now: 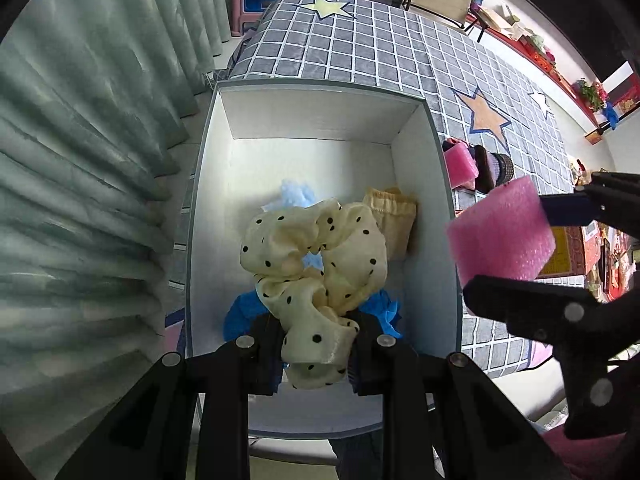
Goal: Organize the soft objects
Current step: 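Open both tools to drop the scrunchie and sponge into the white box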
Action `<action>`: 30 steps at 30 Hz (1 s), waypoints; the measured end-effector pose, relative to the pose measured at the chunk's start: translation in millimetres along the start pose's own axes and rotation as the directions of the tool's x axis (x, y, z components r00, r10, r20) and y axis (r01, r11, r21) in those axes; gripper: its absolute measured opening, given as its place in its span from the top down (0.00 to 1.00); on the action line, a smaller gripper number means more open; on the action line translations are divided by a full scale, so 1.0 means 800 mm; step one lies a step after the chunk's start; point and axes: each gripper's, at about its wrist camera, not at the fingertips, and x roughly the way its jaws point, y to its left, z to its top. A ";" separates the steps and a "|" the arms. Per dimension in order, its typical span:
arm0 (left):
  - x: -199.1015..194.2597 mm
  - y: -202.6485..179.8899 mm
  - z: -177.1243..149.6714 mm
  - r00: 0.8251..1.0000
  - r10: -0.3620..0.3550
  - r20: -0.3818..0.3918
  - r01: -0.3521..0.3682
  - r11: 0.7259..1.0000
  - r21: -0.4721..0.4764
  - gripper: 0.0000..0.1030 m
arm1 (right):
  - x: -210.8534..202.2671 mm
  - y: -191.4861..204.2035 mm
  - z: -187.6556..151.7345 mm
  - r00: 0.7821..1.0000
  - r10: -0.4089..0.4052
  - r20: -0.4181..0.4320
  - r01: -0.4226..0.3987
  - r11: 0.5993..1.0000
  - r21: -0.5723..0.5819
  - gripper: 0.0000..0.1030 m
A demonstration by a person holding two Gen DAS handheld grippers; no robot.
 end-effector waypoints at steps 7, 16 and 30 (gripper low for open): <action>0.002 0.002 0.003 1.000 -0.001 -0.002 0.001 1.000 -0.011 0.74 | -0.001 -0.001 0.011 1.000 0.003 0.005 -0.003 1.000 0.001 0.30; 0.004 0.003 0.007 1.000 -0.007 -0.008 0.006 1.000 -0.019 0.74 | -0.002 -0.002 0.022 1.000 0.000 0.010 0.000 1.000 -0.001 0.30; 0.014 0.010 0.021 1.000 -0.001 -0.014 0.000 0.999 -0.050 0.74 | 0.011 -0.011 0.040 1.000 -0.011 0.001 0.011 1.000 0.002 0.30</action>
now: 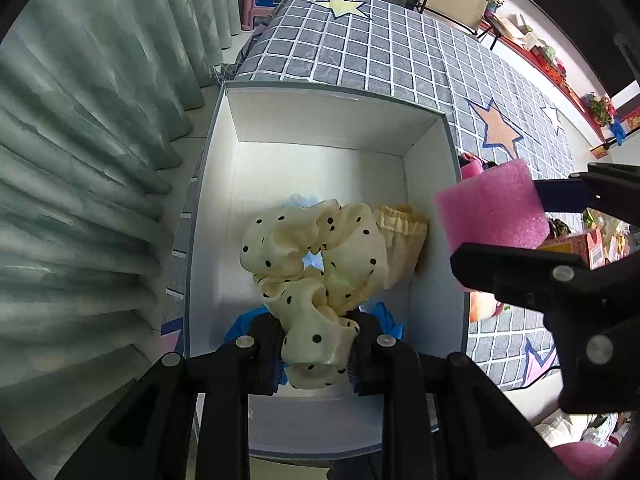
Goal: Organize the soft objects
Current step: 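Open both tools to drop the scrunchie and sponge into the white box, then move both tools back over the remaining pile on the table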
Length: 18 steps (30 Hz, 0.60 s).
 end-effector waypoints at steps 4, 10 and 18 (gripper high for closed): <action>-0.003 0.002 0.005 1.000 -0.007 0.015 0.007 1.000 -0.012 0.71 | 0.002 -0.005 0.007 1.000 -0.001 0.004 0.001 1.000 0.004 0.30; -0.010 -0.002 0.005 0.999 -0.010 0.044 0.011 1.000 -0.008 0.26 | 0.001 -0.015 0.018 0.999 0.045 0.019 -0.046 0.998 0.048 0.28; -0.015 0.001 0.002 0.998 -0.032 0.063 0.036 0.998 -0.058 0.11 | -0.004 -0.023 0.021 0.996 0.088 0.033 -0.091 0.992 0.093 0.05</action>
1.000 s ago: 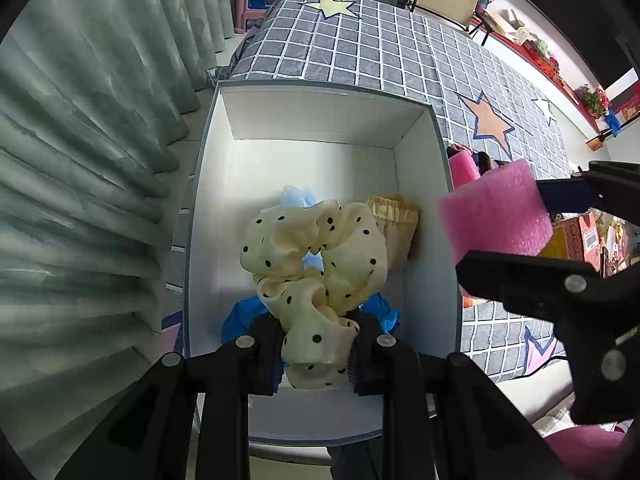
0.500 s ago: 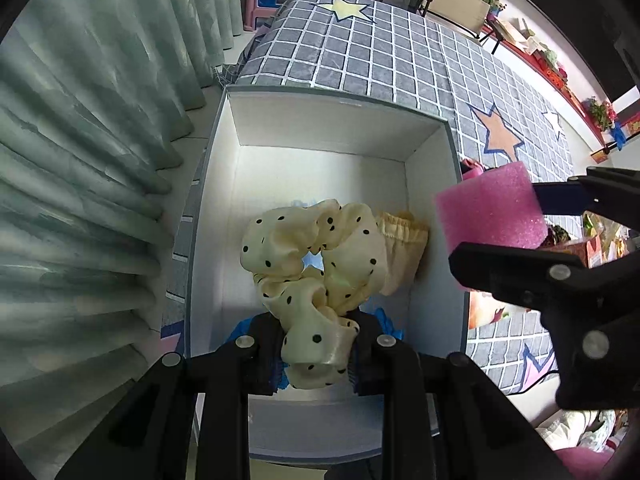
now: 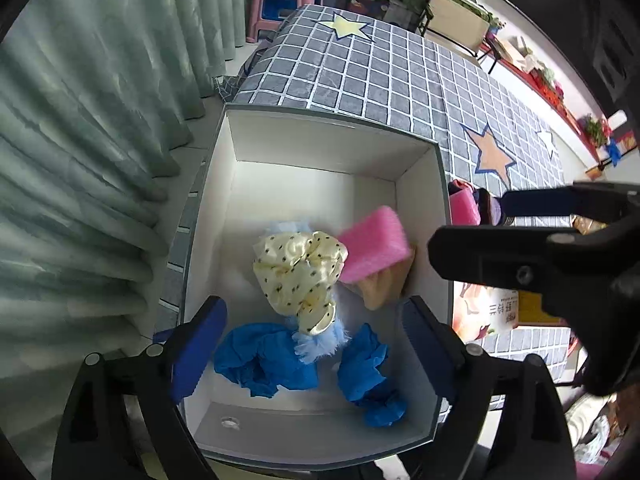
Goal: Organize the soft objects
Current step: 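Move both tools back over the remaining pile on the table, then grasp the brown-purple knit hat with the left tool while the right tool grasps the leopard-print bow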
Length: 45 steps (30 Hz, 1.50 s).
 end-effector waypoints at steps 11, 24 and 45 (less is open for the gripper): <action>-0.034 -0.012 0.021 0.986 -0.157 0.061 0.158 0.987 -0.007 0.00 | -0.023 -0.030 -0.003 0.997 0.083 0.005 -0.083 0.990 0.118 0.01; -0.030 -0.165 0.091 0.993 -0.119 0.008 0.107 0.921 0.375 0.00 | -0.171 -0.179 -0.052 0.989 0.078 0.129 -0.120 0.926 0.359 0.01; 0.214 -0.384 0.116 0.955 0.217 -0.200 0.053 0.541 0.840 0.00 | 0.013 -0.473 -0.173 0.985 0.174 -0.007 -0.104 0.618 0.779 0.01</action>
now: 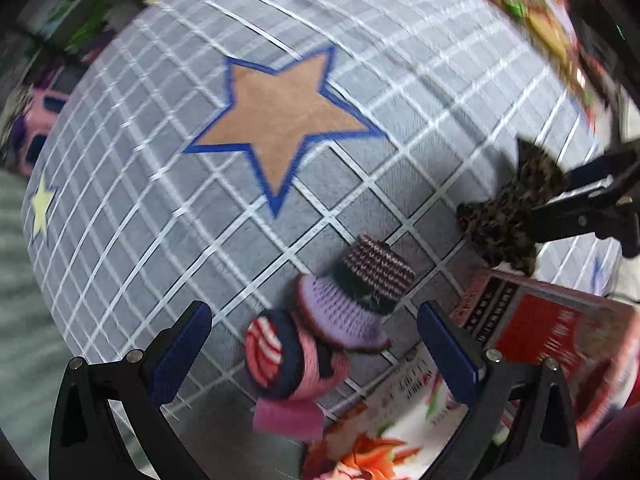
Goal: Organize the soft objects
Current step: 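Grasp the brown-purple knit hat with the left tool while the right tool grasps the leopard-print bow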
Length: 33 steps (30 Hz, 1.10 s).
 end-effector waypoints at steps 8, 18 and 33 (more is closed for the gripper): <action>0.045 -0.017 0.020 0.996 0.026 -0.083 -0.024 0.999 0.025 0.00 | 0.064 0.009 0.020 0.994 -0.094 -0.047 0.089 0.991 -0.096 0.01; 0.078 -0.040 0.023 0.987 0.047 -0.152 -0.031 0.994 0.108 0.05 | 0.087 0.040 0.009 0.913 -0.395 0.098 0.407 0.881 -0.242 0.01; 0.038 -0.036 0.022 0.999 -0.006 -0.031 0.003 0.996 -0.087 0.62 | 0.046 0.015 -0.033 0.958 -0.260 0.122 0.283 0.925 -0.254 0.49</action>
